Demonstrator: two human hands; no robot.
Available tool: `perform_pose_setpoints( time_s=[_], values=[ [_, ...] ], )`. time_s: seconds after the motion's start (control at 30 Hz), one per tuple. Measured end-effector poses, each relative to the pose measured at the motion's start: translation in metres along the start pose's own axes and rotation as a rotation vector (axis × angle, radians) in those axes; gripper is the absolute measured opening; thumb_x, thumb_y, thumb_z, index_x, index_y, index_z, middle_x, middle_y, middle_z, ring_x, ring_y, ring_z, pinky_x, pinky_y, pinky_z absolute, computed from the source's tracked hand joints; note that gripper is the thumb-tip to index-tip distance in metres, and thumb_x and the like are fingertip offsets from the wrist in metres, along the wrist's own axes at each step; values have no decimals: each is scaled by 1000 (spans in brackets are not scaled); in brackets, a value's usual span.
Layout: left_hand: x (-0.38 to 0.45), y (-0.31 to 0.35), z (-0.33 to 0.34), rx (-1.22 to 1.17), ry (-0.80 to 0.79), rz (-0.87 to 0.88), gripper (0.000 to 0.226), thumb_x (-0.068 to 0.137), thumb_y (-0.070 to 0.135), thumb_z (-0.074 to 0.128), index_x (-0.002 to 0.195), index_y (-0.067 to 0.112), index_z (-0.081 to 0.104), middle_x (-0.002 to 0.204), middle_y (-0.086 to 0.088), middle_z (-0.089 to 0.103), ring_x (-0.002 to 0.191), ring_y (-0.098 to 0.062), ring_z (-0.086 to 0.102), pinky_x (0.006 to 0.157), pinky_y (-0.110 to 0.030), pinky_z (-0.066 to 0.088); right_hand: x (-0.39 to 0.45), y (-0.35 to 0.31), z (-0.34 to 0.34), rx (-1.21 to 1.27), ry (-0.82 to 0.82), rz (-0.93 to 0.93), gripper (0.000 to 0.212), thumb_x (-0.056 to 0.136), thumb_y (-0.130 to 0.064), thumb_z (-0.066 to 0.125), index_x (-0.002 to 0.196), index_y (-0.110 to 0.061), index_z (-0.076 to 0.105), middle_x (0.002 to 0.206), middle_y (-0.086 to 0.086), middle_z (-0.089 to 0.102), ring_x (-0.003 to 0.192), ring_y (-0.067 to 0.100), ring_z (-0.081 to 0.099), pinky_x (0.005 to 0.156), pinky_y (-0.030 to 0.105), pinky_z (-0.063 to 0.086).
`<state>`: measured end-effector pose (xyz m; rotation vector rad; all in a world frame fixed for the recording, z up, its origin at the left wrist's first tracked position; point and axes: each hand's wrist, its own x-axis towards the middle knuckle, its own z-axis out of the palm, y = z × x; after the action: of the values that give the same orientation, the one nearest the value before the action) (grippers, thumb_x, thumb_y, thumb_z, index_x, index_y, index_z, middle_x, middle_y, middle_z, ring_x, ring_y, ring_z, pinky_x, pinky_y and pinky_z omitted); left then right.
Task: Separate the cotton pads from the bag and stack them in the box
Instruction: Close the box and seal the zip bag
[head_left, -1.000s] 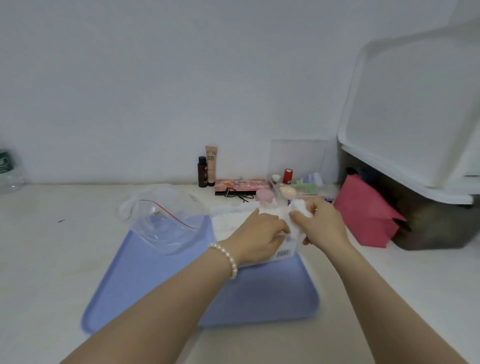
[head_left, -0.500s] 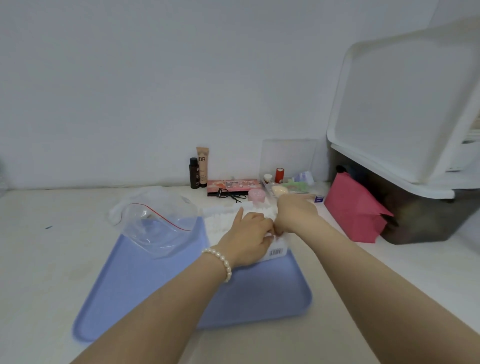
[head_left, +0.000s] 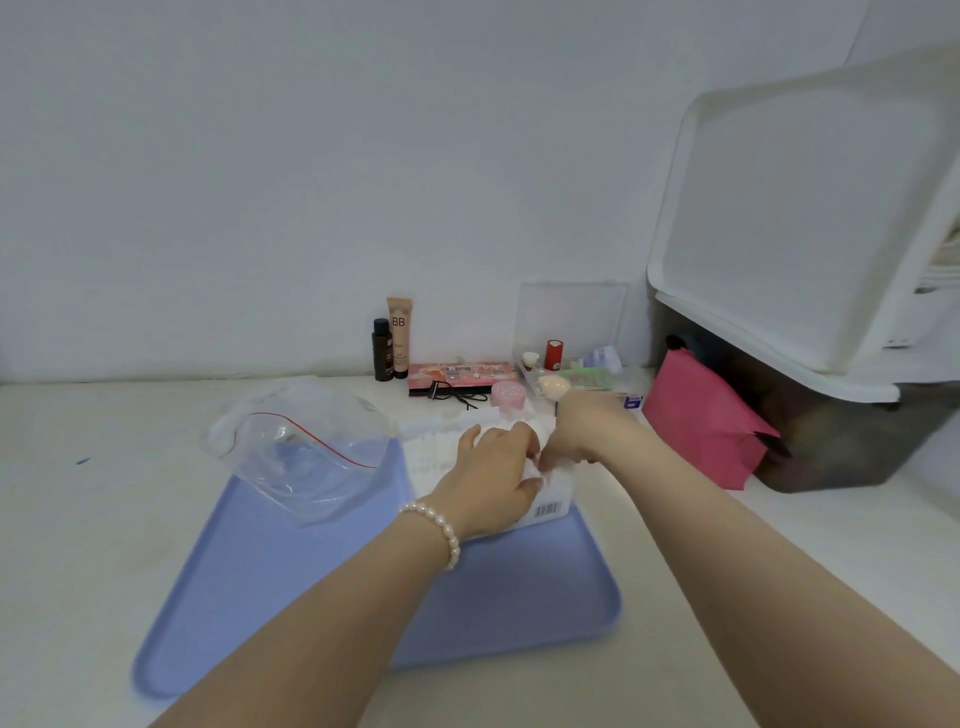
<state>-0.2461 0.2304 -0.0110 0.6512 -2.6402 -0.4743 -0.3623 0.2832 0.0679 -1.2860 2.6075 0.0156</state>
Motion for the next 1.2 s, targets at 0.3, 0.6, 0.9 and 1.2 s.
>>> perform_pose_setpoints(
  time_s=[0.3, 0.6, 0.9, 1.2],
  values=[
    [-4, 3, -3, 114, -26, 57, 47, 97, 31, 42, 141, 18, 31, 147, 2, 35, 138, -16, 26, 117, -42, 2, 6, 7, 21, 59, -11, 20, 20, 79, -25, 65, 79, -11, 51, 70, 1, 49, 69, 18, 54, 60, 25, 42],
    [3, 4, 3, 452, -280, 55, 65, 100, 48, 18, 151, 14, -4, 160, 2, -3, 146, -18, -5, 118, -47, -3, 5, 42, 17, 738, -42, 79, 24, 95, -20, 50, 106, 1, 57, 79, 11, 62, 53, 24, 61, 54, 31, 54],
    [-25, -4, -13, 536, -116, -3, 69, 94, 60, 17, 151, 22, 7, 160, -4, 0, 146, -23, -7, 116, -52, -8, 2, 32, 59, 857, -47, -16, 33, 88, -22, 63, 99, 9, 64, 84, 31, 66, 53, 28, 57, 55, 34, 54],
    [-94, -65, -52, 397, -165, -188, 98, 69, 78, -10, 151, 27, 1, 160, 0, -2, 146, -18, -6, 116, -37, -5, -6, -9, 67, 791, -80, -117, 31, 88, -22, 64, 65, -4, 51, 57, 16, 60, 44, 24, 58, 55, 32, 53]
  ],
)
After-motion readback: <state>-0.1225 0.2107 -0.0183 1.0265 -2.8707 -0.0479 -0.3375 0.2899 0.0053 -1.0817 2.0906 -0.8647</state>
